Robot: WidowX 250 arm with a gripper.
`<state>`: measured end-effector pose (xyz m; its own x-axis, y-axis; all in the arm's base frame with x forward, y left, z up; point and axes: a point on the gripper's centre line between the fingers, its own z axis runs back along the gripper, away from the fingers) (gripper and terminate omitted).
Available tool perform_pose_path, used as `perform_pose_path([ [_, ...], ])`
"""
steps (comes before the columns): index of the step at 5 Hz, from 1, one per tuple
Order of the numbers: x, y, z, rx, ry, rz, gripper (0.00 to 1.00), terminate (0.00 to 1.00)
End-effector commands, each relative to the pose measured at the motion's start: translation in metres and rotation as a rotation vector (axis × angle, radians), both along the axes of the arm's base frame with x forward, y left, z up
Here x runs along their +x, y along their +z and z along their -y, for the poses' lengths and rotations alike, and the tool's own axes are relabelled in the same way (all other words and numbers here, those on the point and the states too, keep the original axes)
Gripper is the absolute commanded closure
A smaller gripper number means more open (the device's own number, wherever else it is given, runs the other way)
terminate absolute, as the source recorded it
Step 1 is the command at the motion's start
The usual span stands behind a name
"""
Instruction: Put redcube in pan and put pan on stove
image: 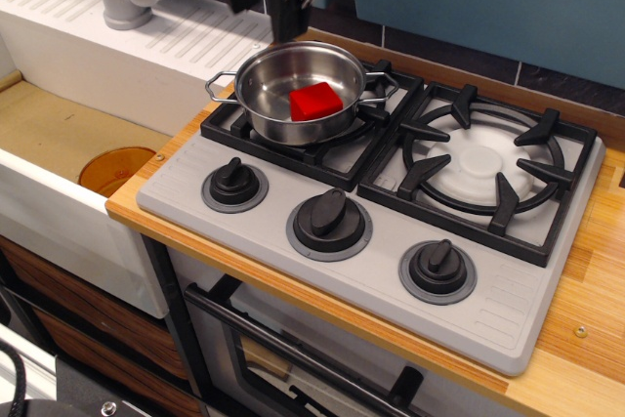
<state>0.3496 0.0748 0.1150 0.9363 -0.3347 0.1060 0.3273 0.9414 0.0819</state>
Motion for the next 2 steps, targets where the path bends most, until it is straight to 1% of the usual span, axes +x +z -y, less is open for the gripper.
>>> perform_pose_path([
  [1, -0.018, 0.042, 0.039, 0.058, 0.044, 0.049, 0.00, 0.00],
  [2, -0.025, 0.049, 0.049, 0.062, 0.055, 0.038, 0.00, 0.00],
])
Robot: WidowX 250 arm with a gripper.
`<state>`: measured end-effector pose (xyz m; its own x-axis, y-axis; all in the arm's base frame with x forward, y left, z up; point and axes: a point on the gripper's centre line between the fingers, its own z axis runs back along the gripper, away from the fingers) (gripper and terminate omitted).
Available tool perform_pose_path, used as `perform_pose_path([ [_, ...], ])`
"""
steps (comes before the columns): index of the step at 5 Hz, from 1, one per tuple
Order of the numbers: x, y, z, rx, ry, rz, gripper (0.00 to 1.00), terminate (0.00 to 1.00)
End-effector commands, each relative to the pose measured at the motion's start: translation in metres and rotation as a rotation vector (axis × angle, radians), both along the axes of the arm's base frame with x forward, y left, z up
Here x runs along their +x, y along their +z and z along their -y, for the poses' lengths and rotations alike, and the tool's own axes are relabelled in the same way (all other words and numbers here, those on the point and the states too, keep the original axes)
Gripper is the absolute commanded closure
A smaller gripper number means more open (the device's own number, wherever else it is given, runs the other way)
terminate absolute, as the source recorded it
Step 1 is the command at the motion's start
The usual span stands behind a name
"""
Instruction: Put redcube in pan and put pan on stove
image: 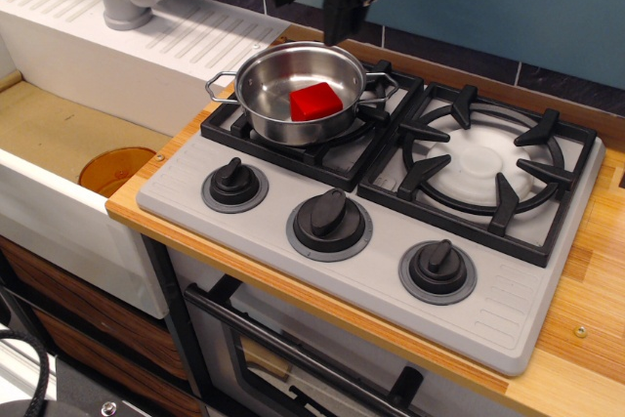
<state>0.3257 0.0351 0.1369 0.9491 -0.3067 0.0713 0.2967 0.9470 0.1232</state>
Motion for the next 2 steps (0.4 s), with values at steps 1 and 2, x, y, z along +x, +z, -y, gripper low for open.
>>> perform_pose_path([
  [1, -0.0016, 0.0289, 0.0180, 0.020, 0.039, 0.030, 0.00, 0.00],
  [2, 0.0030, 0.0249, 0.0200, 0.034, 0.005, 0.043, 0.00, 1.00],
])
